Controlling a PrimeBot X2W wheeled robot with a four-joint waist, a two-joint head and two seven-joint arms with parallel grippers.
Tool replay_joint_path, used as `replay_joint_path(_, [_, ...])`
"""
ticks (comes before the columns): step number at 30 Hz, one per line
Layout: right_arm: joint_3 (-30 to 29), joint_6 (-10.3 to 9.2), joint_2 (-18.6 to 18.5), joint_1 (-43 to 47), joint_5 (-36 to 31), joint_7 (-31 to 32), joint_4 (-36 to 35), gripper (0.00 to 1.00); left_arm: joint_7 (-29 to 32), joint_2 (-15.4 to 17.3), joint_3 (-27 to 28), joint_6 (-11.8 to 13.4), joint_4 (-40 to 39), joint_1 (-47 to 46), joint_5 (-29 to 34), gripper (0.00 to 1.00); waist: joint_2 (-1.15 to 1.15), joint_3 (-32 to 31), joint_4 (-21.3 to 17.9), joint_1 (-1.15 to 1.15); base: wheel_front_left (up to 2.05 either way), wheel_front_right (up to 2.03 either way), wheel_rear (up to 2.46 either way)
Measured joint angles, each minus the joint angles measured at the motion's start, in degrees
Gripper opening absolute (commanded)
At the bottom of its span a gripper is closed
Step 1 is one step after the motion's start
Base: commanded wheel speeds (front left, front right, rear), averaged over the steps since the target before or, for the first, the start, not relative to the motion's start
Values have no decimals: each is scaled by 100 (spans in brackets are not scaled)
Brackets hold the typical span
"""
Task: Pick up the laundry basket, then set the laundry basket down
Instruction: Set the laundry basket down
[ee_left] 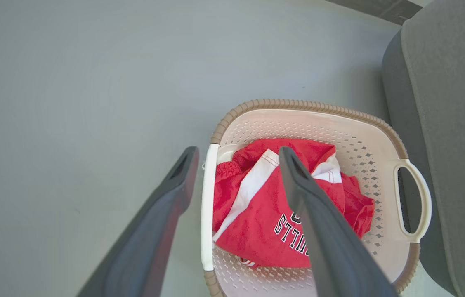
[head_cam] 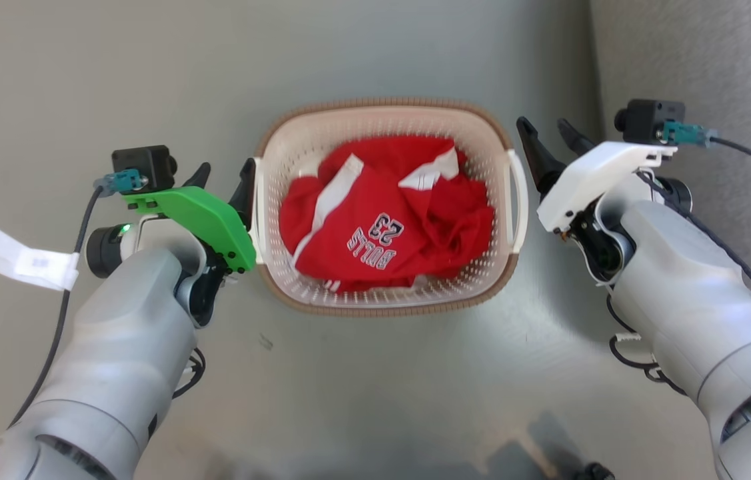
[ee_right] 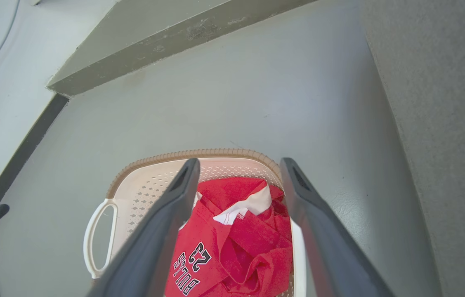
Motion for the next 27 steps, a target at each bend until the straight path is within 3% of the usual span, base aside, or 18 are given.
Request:
replay_joint_path(8, [-121, 0, -104, 320, -110, -8, -375, 100, 0, 89, 410, 0, -346, 237, 73, 100, 0, -644, 11, 0, 0, 0, 0])
replay_joint_path(18, [-346, 0, -221, 758, -335, -9, -894, 100, 0, 444, 937, 0, -892, 736, 480, 100, 0, -1462, 46, 0, 0, 0, 0])
replay_joint_path(27, [-876, 0, -476, 1268, -621, -9, -1357, 100, 0, 547, 1492, 0, -1533, 1215, 964, 100, 0, -2157, 128, 0, 0, 0, 0])
